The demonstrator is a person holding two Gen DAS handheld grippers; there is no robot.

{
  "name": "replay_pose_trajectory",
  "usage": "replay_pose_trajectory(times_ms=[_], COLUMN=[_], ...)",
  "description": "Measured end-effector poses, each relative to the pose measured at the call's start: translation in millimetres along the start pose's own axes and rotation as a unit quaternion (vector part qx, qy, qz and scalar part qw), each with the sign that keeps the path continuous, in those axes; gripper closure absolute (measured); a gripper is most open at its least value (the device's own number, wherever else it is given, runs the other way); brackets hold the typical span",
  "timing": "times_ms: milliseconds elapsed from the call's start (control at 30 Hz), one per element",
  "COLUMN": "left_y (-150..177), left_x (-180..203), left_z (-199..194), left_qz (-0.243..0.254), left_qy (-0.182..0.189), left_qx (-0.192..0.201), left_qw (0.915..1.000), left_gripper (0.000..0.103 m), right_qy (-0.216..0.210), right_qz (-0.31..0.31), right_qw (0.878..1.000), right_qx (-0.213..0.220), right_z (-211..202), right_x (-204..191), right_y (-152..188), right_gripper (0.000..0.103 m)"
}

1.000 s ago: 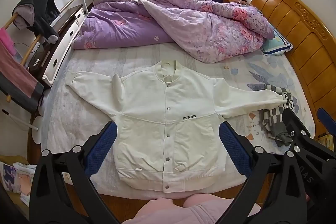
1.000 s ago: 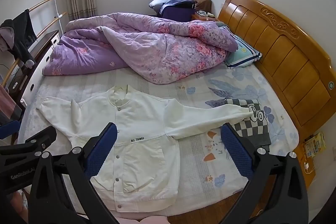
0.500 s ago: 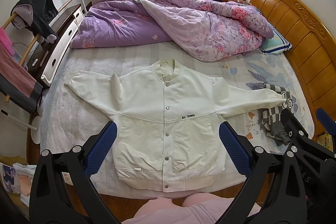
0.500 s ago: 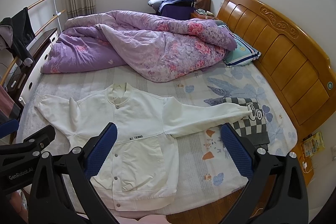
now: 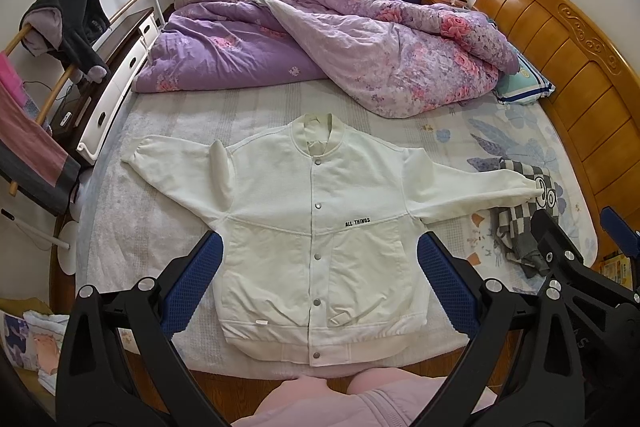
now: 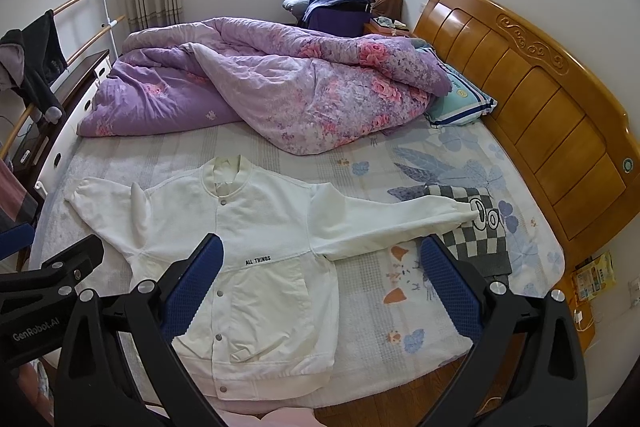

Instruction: Fold large clothes

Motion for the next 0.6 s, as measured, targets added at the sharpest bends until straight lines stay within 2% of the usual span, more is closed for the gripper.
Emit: replay_pose_trajectory(times_ms=[600], left_y=[-3.9], left_x=[-1.6], left_z=[-3.4], left_qz=[0.000], left_qy=[0.000], left_qx=[-0.001], left_qw=[1.0000], left_gripper=[0.005], right_qy=[0.000], right_qz=[-0.002], right_qw=[1.000], right_qx=[-0.004], right_z=[1.2], right_x=[-0.3], right_y=[5.9], right_gripper=[0.008])
Point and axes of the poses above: each gripper's, at about its wrist camera, not at the fingertips, and z roughly the way its jaws point, x to its right, y to its underside, the point moved 8 cm from there along z, roughly the way its jaws point, and after that the axes turned 8 degrees about x, right-handed, at the moved point
